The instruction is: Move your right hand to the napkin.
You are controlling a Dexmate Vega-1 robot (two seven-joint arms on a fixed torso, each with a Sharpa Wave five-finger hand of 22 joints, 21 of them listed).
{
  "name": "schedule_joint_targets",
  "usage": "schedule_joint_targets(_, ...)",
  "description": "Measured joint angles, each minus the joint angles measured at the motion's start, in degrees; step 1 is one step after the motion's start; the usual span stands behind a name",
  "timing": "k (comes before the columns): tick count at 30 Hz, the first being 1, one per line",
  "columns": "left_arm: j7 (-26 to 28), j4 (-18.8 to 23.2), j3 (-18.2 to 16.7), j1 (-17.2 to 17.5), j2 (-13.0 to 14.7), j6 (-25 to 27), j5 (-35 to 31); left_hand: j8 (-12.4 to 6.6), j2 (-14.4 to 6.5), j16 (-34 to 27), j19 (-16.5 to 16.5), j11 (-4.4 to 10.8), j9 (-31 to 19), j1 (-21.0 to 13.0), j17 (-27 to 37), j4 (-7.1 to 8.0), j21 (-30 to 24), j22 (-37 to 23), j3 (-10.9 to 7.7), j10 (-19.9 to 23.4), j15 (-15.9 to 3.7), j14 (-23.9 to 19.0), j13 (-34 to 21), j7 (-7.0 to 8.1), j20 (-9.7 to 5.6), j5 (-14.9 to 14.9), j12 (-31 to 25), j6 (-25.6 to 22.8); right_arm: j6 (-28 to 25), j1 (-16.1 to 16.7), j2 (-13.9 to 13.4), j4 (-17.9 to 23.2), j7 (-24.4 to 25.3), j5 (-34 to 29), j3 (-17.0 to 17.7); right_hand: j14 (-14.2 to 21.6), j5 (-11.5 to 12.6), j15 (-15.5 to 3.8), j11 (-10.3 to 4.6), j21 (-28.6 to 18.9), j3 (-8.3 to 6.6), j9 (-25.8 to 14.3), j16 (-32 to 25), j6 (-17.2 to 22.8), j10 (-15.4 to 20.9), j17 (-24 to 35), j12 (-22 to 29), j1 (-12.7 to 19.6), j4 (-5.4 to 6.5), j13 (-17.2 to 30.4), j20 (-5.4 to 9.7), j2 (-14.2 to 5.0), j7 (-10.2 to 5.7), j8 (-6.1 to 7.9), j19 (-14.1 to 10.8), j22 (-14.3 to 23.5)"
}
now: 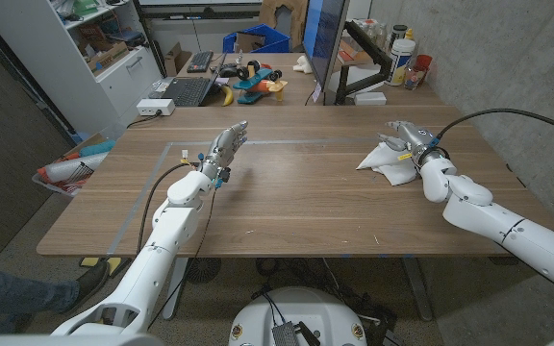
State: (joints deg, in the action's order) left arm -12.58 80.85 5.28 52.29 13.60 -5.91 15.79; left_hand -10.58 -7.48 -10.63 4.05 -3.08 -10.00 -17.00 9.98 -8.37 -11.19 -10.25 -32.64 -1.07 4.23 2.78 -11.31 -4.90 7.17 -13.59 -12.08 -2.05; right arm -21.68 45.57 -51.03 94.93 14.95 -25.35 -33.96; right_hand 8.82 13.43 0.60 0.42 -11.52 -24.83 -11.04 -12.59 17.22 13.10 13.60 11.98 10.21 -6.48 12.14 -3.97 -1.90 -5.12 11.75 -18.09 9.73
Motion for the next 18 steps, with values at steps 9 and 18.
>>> schedule_joint_targets(9, 0.07, 0.05, 0.03, 0.03, 0.0, 0.01, -0.03, 0.0, 0.0, 0.0, 0.0, 0.0, 0.0, 0.0, 0.0, 0.0, 0.0, 0.0, 0.0, 0.0, 0.07, 0.07, 0.0, 0.01, 0.0, 0.0, 0.0, -0.44, -0.82, -0.42, -0.37, 0.43, -1.34, 0.11, -0.43, 0.62, 0.0, 0.01, -0.32, 0.0, 0.0, 0.0, 0.0, -0.01, 0.32, -0.03, 0.0, 0.0, 0.0, 0.0, 0.4, 0.0, 0.0, 0.0, -0.4, 0.0)
schedule_joint_targets(18, -0.01, 0.1, 0.05, 0.08, -0.09, -0.34, 0.09, 0.0, -0.31, 0.0, 0.0, 0.0, 0.0, -0.31, 0.0, 0.0, 0.0, 0.0, 0.0, 0.0, 0.07, 0.07, 0.0, 0.1, 0.0, 0.0, 0.0, -0.52, -1.47, -0.79, -0.5, 0.78, -2.1, 0.06, -0.97, 0.62, 0.0, 0.01, -0.32, 0.0, 0.0, 0.0, 0.0, 0.3, 0.32, -0.03, 0.0, -0.4, 0.0, -0.01, 0.4, -0.4, 0.31, 0.0, -0.39, 0.0)
